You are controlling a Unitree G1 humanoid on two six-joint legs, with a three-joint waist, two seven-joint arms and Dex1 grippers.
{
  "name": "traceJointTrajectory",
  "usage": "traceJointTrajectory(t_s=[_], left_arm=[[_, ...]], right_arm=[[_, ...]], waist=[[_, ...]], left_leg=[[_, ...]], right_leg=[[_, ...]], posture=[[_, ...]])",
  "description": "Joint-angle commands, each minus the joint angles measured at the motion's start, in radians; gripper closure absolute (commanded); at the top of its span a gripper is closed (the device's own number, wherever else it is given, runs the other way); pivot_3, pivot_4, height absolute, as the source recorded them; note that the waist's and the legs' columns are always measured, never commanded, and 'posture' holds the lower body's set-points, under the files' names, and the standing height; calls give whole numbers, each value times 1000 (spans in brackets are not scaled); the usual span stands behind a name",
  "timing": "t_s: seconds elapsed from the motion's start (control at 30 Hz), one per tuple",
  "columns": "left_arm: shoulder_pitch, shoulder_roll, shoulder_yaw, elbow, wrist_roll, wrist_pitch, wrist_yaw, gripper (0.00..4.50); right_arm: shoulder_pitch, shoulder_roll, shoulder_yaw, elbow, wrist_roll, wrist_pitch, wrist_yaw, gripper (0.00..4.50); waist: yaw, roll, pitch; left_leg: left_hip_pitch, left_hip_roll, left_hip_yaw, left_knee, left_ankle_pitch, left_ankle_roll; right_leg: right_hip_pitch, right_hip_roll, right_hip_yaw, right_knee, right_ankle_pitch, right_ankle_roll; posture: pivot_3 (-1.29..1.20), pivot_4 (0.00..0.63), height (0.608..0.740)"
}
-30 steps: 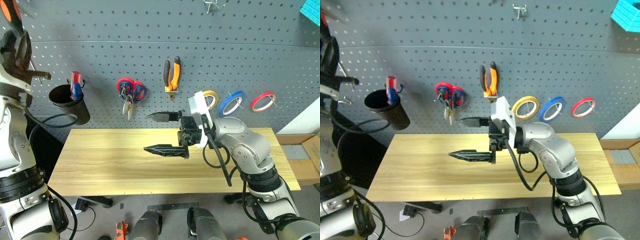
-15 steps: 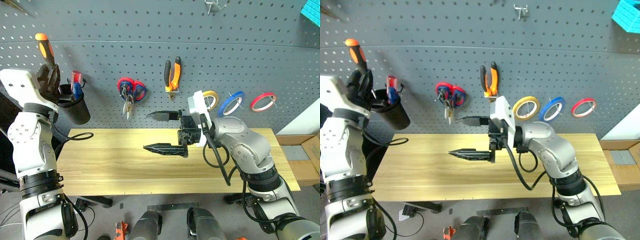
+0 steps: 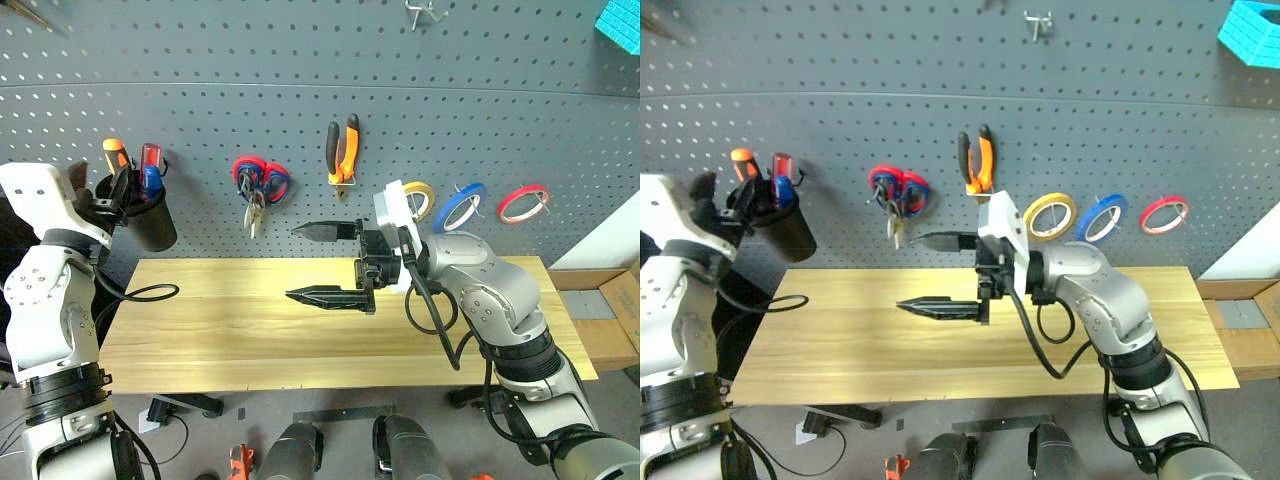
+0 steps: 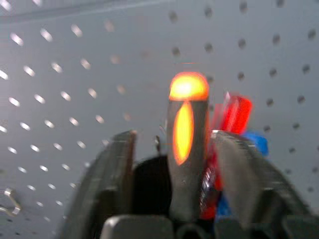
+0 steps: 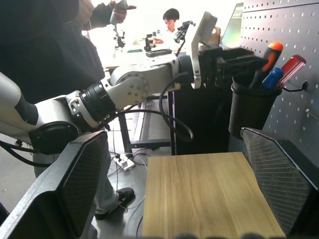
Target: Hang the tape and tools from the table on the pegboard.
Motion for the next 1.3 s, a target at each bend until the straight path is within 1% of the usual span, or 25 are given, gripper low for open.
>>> traceJointTrajectory(t_s=[0.03,0.1,0.23,0.27,0.37,0.47,0.53,0.63,0.77,0.83,0.9,0.93,1.0,1.03,1.13,1.2,1.3], left_arm=[[31,24,27,-177,-121,18,-97,754],[54,32,46,-255,-223,92,-141,754],[99,52,118,-361,-411,198,-176,754],[125,55,114,-382,-416,215,-181,754],[249,63,56,-412,-334,213,-209,754],[349,74,-11,-350,-150,148,-176,754],[393,55,-34,-319,-99,115,-172,754],[431,16,-65,-290,-58,73,-172,754],[477,-46,-125,-273,-44,52,-197,754],[477,-74,-137,-246,-38,46,-192,754],[480,-101,-153,-188,-17,23,-187,754],[483,-113,-161,-162,-7,10,-188,754],[486,-129,-172,-128,-4,-3,-199,754],[487,-133,-179,-107,1,-14,-207,754],[474,-115,-172,-8,31,-58,-212,754],[466,-111,-162,26,35,-77,-214,754],[442,-63,-154,85,51,-106,-242,754]], right_arm=[[-11,-18,-6,-13,3,-21,28,0],[-4,-32,-12,-10,1,-22,41,0],[28,-72,-42,15,-8,-31,52,0],[42,-83,-49,25,-18,-37,47,0],[87,-101,-69,44,-39,-55,12,0],[163,-73,-136,40,-28,-48,-87,0],[234,-67,-168,48,-73,-78,-158,0],[327,-93,-203,59,-97,-79,-198,0],[445,-147,-227,210,-234,-199,-264,0],[462,-132,-256,276,-245,-240,-296,0],[471,-109,-293,354,-255,-239,-360,0],[470,-94,-321,391,-256,-243,-398,0],[472,-82,-361,430,-254,-259,-435,0],[475,-83,-380,447,-256,-275,-448,0],[491,-138,-396,497,-282,-299,-424,0],[485,-171,-395,542,-301,-324,-403,0],[434,-266,-383,648,-317,-350,-292,0]], waist=[[0,-2,-1],[0,-3,-2],[1,-3,-4],[1,-3,-5],[1,1,-15],[4,5,-20],[6,5,-22],[8,5,-24],[10,5,-31],[8,5,-32],[3,9,-36],[0,11,-38],[-3,13,-44],[-3,14,-47],[-3,15,-56],[-3,15,-65],[-5,14,-78]], left_leg=[[0,0,0,0,0,0],[0,0,0,0,0,0],[0,1,0,0,0,0],[0,0,0,0,0,0],[1,0,2,0,0,0],[3,1,2,-1,0,0],[8,1,3,-3,0,0],[9,0,3,-3,-1,1],[9,0,4,-2,-1,1],[11,0,4,-2,-1,1],[13,1,3,-2,-1,1],[15,1,4,-3,-1,2],[26,2,9,-8,-3,5],[29,2,12,-12,-3,6],[30,2,13,-12,-3,6],[29,2,14,-13,-3,6],[30,2,14,-13,-3,7]], right_leg=[[0,0,0,0,0,0],[0,0,0,0,0,0],[0,0,0,0,0,0],[0,0,1,0,0,0],[1,0,2,0,0,0],[1,0,2,0,0,0],[6,0,3,0,0,0],[7,0,3,-1,0,0],[8,0,2,-1,0,0],[11,-1,2,-1,0,0],[12,0,2,-1,0,0],[14,0,2,-1,0,-1],[22,1,4,-2,-1,0],[23,1,7,-3,-1,0],[22,1,8,-3,-1,0],[22,1,8,-3,-1,0],[22,1,8,-3,-1,0]], posture=[[58,126,740],[57,126,740],[58,118,740],[59,113,740],[55,115,740],[49,115,740],[44,116,740],[41,116,740],[22,113,740],[21,110,740],[9,102,740],[1,93,740],[-1,88,740],[-2,85,740],[-11,76,740],[-20,59,740],[-19,43,740]])
